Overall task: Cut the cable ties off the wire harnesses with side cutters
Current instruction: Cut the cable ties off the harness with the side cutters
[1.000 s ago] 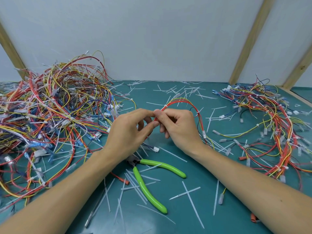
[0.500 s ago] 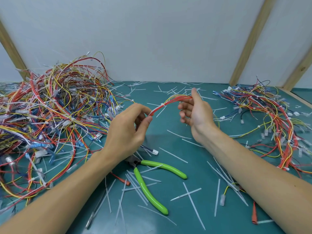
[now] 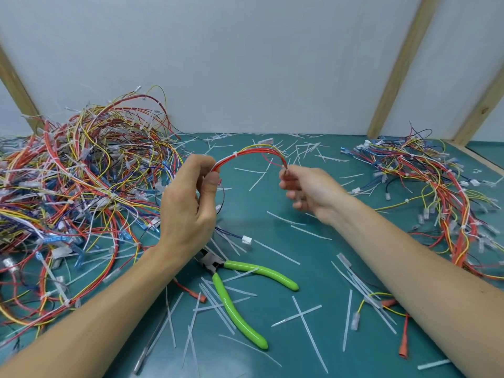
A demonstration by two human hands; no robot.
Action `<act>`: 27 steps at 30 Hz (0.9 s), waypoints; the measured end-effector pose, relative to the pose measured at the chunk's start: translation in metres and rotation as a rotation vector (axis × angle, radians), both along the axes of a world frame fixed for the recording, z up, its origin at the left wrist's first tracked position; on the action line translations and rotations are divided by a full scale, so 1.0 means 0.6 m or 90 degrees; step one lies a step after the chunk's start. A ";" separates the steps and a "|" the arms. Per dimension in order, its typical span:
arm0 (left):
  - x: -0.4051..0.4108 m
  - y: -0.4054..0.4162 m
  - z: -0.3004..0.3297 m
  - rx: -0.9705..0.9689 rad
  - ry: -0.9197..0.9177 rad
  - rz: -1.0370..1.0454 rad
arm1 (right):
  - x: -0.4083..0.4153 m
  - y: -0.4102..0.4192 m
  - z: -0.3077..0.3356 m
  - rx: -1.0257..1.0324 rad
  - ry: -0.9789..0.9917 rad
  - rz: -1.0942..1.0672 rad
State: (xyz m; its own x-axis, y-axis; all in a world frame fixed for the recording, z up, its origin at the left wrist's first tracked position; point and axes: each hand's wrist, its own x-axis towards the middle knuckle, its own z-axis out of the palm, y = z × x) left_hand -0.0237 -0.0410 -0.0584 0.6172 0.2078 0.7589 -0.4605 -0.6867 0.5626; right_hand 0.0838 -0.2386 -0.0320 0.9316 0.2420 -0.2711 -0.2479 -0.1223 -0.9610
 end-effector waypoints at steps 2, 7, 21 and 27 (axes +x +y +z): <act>0.000 0.001 0.001 -0.016 0.001 0.002 | -0.011 0.006 0.001 -0.102 -0.039 0.117; 0.001 0.004 0.004 -0.055 0.006 0.016 | -0.029 0.012 0.003 -0.211 -0.097 0.372; 0.006 0.002 0.003 0.109 0.020 -0.018 | -0.022 -0.006 0.094 -0.310 -0.503 0.119; 0.001 -0.006 0.008 0.218 -0.013 -0.071 | -0.083 0.035 0.077 -0.422 -0.479 0.333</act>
